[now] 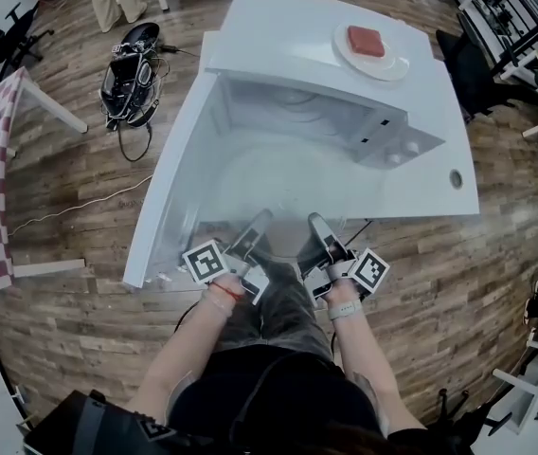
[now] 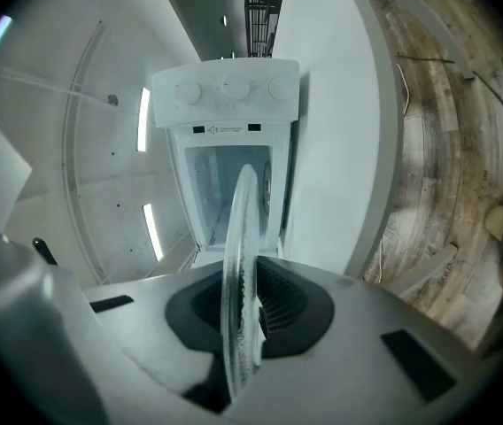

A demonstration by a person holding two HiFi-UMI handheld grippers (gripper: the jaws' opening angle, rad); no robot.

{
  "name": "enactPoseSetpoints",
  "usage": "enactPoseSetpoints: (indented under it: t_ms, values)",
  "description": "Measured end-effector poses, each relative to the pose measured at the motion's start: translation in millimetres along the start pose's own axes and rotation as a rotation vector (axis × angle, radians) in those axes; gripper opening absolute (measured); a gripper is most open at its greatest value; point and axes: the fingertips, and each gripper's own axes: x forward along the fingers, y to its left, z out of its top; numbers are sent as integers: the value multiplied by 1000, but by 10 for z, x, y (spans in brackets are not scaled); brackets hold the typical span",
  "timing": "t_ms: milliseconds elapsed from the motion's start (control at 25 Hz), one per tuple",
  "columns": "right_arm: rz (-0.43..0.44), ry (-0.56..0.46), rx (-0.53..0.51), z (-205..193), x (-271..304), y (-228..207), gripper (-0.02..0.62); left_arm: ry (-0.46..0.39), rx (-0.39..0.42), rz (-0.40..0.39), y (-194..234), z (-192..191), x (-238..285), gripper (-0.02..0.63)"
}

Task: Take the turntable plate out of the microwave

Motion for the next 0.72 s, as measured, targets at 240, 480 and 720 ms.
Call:
enactPoseSetpoints:
  t_ms: [240, 480, 720]
  values:
    - [12, -13, -1, -84, -159, 14, 38, 10, -7, 3, -11, -124, -116, 35]
    - [15, -43, 5, -171, -313, 31, 38, 37, -5, 6, -46, -231, -216, 35]
    - [14, -43, -3, -163, -393, 62, 38, 48, -1, -4, -85, -295, -210, 35]
